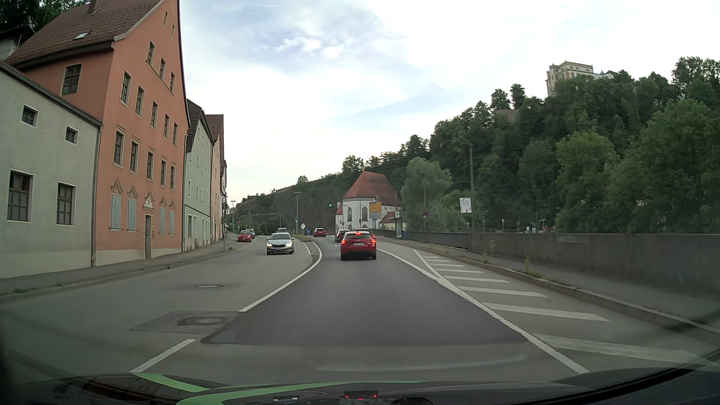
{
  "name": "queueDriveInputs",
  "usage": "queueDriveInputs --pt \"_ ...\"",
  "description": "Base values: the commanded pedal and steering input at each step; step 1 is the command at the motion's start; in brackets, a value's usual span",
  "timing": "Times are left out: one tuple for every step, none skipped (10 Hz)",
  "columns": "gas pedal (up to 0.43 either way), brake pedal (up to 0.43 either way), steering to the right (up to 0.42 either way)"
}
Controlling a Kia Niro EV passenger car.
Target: Follow the waypoints while adhering to traffic rules and regulations
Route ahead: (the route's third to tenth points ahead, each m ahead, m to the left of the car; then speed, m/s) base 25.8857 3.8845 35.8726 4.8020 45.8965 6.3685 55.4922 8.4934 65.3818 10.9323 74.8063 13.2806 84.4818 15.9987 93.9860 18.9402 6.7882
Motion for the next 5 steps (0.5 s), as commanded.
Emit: queueDriveInputs --pt "0.000 0.000 -0.010" --pt "0.000 0.000 -0.010" --pt "0.000 0.000 -0.011" --pt "0.000 0.000 -0.011" --pt "0.000 0.000 -0.012"
